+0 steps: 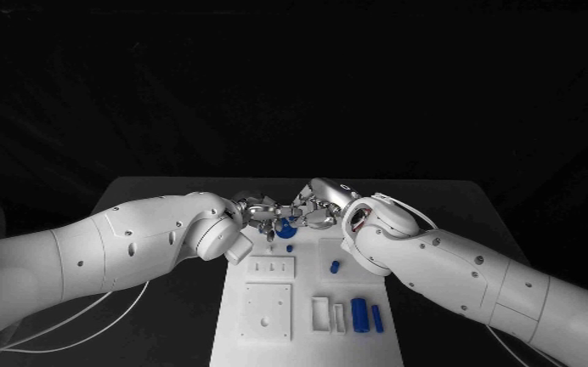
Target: Assemble the parts on the task board
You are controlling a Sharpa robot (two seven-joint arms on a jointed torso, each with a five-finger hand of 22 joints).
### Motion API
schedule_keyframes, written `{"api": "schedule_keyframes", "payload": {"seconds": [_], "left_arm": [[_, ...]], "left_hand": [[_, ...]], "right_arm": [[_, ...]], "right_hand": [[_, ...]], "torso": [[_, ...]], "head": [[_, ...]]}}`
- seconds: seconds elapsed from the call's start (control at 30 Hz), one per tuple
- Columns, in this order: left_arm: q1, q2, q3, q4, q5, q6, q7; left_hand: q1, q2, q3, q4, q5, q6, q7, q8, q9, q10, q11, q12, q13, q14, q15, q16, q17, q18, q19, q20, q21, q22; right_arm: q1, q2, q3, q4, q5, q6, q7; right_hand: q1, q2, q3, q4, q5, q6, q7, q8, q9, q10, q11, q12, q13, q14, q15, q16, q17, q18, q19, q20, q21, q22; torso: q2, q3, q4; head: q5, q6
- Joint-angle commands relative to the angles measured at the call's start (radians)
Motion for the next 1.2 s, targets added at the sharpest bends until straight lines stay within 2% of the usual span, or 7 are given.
{"api": "schedule_keyframes", "payload": {"seconds": [0.03,0.67,0.77,0.9,1.07,1.13,1.2], "left_arm": [[0.003,-0.002,0.003,0.002,0.013,0.018,0.025],[0.002,-0.009,0.003,0.002,0.02,0.026,0.02],[0.001,-0.008,0.003,0.003,0.022,0.027,0.02],[0.001,-0.008,0.003,0.003,0.024,0.028,0.021],[0.001,-0.006,0.003,0.002,0.024,0.029,0.02],[0.001,-0.005,0.003,0.001,0.024,0.029,0.02],[0.0,-0.004,0.003,0.001,0.024,0.03,0.02]], "left_hand": [[0.01,0.008,0.0,-0.008,0.01,0.005,-0.002,0.005,0.003,-0.003,-0.004,-0.002,0.001,-0.003,-0.002,-0.003,-0.002,0.003,0.008,-0.002,-0.004,0.003],[0.011,0.024,-0.001,-0.03,0.023,0.005,-0.003,0.005,-0.003,-0.005,-0.004,-0.003,0.001,-0.004,-0.003,-0.003,-0.003,0.002,0.009,-0.003,-0.012,0.011],[0.024,0.039,0.009,-0.048,0.073,0.001,-0.005,0.004,-0.007,-0.007,-0.005,-0.004,0.001,-0.004,-0.004,-0.003,-0.003,0.002,0.01,-0.003,-0.013,0.013],[0.046,0.062,0.037,-0.082,0.104,-0.006,-0.006,0.004,-0.012,-0.009,-0.006,-0.007,-0.001,-0.005,-0.005,-0.004,-0.004,0.001,0.009,-0.005,-0.015,0.016],[0.04,0.068,0.057,-0.109,0.108,-0.008,-0.005,0.005,-0.014,-0.009,-0.005,-0.009,-0.002,-0.005,-0.004,-0.004,-0.004,0.001,0.009,-0.004,-0.016,0.02],[0.026,0.073,0.073,-0.134,0.11,-0.009,-0.005,0.005,-0.016,-0.009,-0.006,-0.009,-0.002,-0.006,-0.004,-0.004,-0.004,0.001,0.01,-0.004,-0.02,0.027],[0.027,0.074,0.075,-0.136,0.112,-0.01,-0.005,0.005,-0.016,-0.009,-0.006,-0.01,-0.003,-0.006,-0.004,-0.004,-0.004,0.001,0.009,-0.004,-0.02,0.027]], "right_arm": [[-0.004,-0.002,-0.003,-0.003,-0.01,0.027,-0.006],[-0.005,-0.002,-0.003,-0.004,-0.01,0.028,-0.005],[-0.005,-0.001,-0.003,-0.004,-0.01,0.028,-0.005],[-0.005,0.0,-0.003,-0.003,-0.01,0.027,-0.005],[-0.006,0.001,-0.003,-0.002,-0.009,0.026,-0.004],[-0.006,0.001,-0.003,-0.001,-0.009,0.026,-0.004],[-0.006,0.002,-0.003,-0.001,-0.009,0.026,-0.004]], "right_hand": [[0.0,0.007,0.0,0.003,0.001,0.018,-0.005,0.004,0.001,0.001,-0.007,0.002,0.026,0.005,-0.004,0.003,0.001,-0.002,0.006,0.0,0.005,0.117],[0.0,0.008,-0.001,0.002,0.001,0.018,-0.005,0.004,0.001,0.001,-0.007,0.001,0.026,0.005,-0.004,0.005,0.003,-0.002,0.007,0.0,0.006,0.117],[0.0,0.008,-0.001,0.002,0.001,0.018,-0.005,0.004,0.001,0.001,-0.007,0.001,0.026,0.005,-0.004,0.005,0.003,-0.002,0.007,0.0,0.006,0.117],[0.0,0.008,-0.001,0.002,0.001,0.018,-0.005,0.004,0.001,0.001,-0.007,0.001,0.026,0.005,-0.004,0.005,0.003,-0.002,0.007,0.0,0.006,0.117],[0.0,0.008,-0.001,0.002,0.001,0.018,-0.005,0.004,0.001,0.001,-0.007,0.001,0.026,0.005,-0.004,0.005,0.003,-0.002,0.007,0.0,0.006,0.117],[-0.001,0.009,-0.002,0.003,0.0,0.017,-0.005,0.004,0.001,0.001,-0.007,0.0,0.026,0.005,-0.004,0.004,0.003,-0.002,0.008,0.0,0.006,0.118],[-0.001,0.009,-0.002,0.003,0.0,0.017,-0.005,0.004,0.001,0.001,-0.007,0.0,0.026,0.005,-0.004,0.004,0.003,-0.002,0.008,0.0,0.006,0.118]], "torso": [[0.0,-0.0005,-0.0002],[-0.001,0.0005,0.0],[0.0,0.0005,-0.0003],[0.0,0.0007,-0.0005],[0.0,0.0009,-0.0004],[0.0,0.0005,0.0],[0.0,0.0004,0.0]], "head": [[0.001,0.0],[0.0,0.002],[0.0,0.001],[0.0,0.002],[0.0,0.002],[0.0,0.001],[0.0,0.001]]}}
